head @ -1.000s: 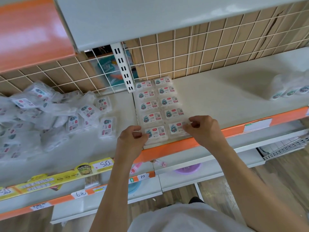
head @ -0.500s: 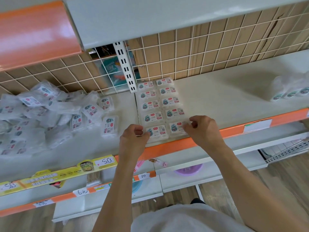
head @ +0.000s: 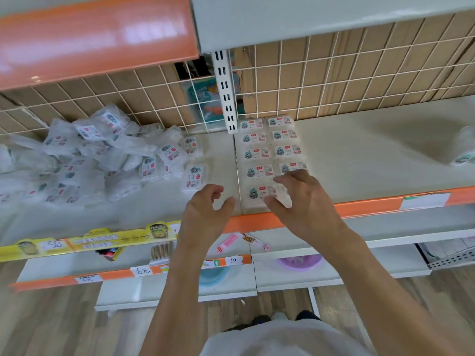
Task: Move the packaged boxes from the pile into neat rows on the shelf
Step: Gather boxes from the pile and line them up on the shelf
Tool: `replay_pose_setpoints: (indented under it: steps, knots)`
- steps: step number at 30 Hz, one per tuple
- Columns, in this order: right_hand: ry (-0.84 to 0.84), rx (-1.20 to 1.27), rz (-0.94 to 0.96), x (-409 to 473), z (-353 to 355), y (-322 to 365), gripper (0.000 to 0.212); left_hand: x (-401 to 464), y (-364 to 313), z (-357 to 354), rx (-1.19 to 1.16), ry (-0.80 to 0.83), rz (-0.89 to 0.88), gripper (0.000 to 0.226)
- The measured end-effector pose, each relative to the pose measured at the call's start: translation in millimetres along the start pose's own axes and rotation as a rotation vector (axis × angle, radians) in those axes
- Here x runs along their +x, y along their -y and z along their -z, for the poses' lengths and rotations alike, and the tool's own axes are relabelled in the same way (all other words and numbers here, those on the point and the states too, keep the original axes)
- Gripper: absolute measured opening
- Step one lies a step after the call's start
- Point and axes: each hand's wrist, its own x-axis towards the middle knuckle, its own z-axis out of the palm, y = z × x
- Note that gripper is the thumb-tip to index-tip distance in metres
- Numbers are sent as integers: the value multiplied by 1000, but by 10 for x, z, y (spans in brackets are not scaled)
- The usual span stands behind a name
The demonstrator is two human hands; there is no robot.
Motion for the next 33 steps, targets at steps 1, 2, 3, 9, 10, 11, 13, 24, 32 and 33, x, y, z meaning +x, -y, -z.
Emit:
replay_pose_setpoints:
  steps: [1,2,3,9,10,11,13,24,32,33]
  knots:
    - [40,-6,24,-5,-14,71,48,-23,32,68,9,8,4,36]
    - [84,-18,43,-7,-26,147,50,-47,66,139,17,11,9,36]
    - [131,-30,61,-7,-41,230,53,-75,110,216,27,5,13,37]
    - [317,-99,176,-30,-202,777,60,-292,459,734,85,-104,26,43]
    - [337,-103,190,-33,-250,877,61,-334,542,830,96,-111,34,44]
    - [351,-103,202,-40,-305,982,62,-375,632,928,102,-116,43,45]
    - [368,-90,218,-65,-435,1218,62,-463,829,1140,111,-124,61,47]
    - [410,-13,292,-370,-1479,2559,62,-854,2026,2341,204,-204,103,47]
    - [463,-18,317,-401,-2000,3225,60,-773,2512,2809,175,-171,112,40]
    - [470,-27,322,-363,-2037,3285,60,-720,2558,2834,177,-159,122,42]
